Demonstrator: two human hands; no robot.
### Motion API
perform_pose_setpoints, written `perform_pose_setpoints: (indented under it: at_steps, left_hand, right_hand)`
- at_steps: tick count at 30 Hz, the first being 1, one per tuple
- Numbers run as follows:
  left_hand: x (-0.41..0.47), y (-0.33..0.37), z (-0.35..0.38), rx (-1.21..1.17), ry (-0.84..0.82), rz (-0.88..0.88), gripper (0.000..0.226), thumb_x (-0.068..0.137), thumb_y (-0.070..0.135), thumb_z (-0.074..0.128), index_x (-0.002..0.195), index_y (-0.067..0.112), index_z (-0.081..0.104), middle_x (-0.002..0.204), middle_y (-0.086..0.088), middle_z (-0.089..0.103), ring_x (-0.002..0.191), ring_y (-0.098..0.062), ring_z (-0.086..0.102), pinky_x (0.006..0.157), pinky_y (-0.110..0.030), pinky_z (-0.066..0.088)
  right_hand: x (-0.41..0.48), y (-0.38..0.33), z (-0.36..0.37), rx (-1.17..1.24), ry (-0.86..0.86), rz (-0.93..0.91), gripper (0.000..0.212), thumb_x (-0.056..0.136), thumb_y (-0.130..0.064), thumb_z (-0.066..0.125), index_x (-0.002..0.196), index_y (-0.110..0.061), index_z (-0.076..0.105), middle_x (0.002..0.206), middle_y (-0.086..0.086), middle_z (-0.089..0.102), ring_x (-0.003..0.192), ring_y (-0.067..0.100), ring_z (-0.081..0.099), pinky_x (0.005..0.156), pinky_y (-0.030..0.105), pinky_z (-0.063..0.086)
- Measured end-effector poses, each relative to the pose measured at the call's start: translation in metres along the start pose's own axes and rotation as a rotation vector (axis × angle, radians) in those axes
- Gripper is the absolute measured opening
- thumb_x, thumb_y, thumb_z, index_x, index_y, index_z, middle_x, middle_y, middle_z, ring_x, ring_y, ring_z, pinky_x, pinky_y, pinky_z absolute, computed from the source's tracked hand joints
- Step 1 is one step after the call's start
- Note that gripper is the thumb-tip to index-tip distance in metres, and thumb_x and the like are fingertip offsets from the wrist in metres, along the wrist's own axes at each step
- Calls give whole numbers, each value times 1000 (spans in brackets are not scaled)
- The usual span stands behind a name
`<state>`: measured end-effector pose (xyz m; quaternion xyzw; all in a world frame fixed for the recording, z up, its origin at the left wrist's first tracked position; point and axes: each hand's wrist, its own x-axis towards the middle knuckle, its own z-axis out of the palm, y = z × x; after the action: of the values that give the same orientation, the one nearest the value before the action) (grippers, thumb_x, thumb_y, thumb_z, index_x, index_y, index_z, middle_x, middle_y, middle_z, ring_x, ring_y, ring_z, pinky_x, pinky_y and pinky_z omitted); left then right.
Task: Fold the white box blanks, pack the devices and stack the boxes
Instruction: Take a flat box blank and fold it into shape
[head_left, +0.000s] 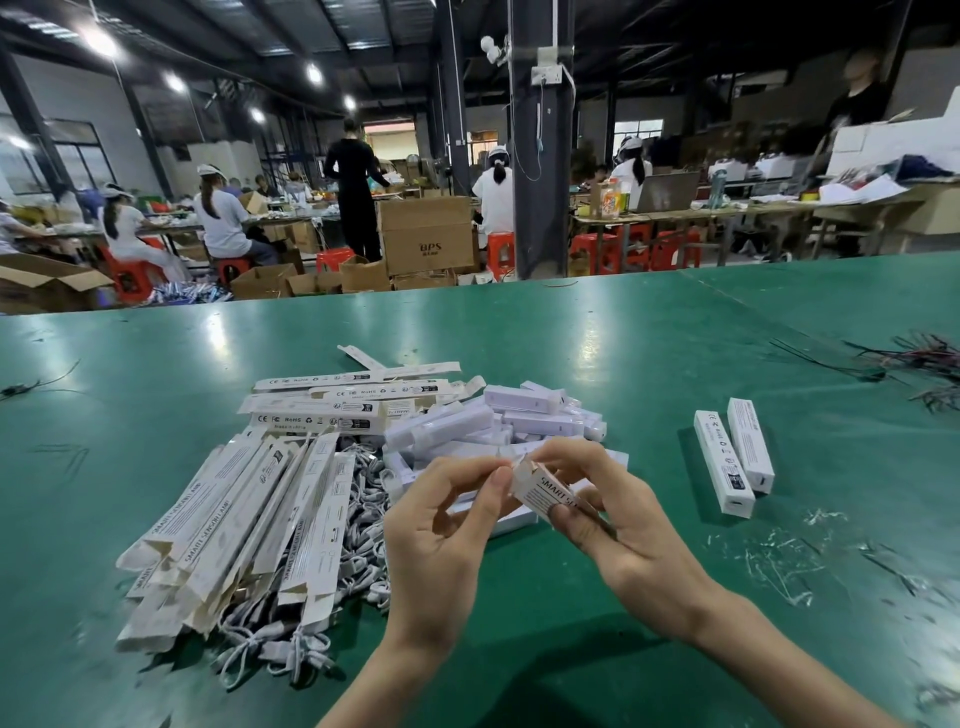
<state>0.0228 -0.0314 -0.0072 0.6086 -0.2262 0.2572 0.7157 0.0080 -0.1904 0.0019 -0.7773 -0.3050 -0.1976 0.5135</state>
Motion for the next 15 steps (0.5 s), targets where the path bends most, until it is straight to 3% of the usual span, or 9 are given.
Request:
perform_pose_setpoints:
  at_steps: [5, 10, 15]
  left_hand:
    - [0, -1, -1, 52, 33, -12, 10, 82, 32, 69, 86, 27, 75, 84, -7, 72, 77, -20, 71, 69, -31, 60]
    - [0, -3, -2, 90, 23, 24, 9, 83, 18, 70, 87, 24, 75, 84, -7, 70, 76, -22, 70, 67, -26, 58]
    - [0, -3, -2, 108, 24, 31, 11, 82, 17, 69, 87, 24, 75, 83, -5, 70, 75, -20, 69, 66, -21, 56]
  right_hand:
    - [-1, 2, 1, -11, 11, 33, 35, 92, -7, 52, 119, -30, 48, 103, -12, 60, 88, 10, 55, 74, 13, 42]
    - [-2, 5, 0, -56, 0, 35, 29, 93, -9, 53, 118, -23, 51, 96, -15, 59, 76, 0, 53, 68, 10, 37]
    - [-2, 8, 2, -134, 0, 0, 26, 93, -9, 54, 116, -20, 54, 97, -17, 59, 77, -5, 51, 70, 8, 35]
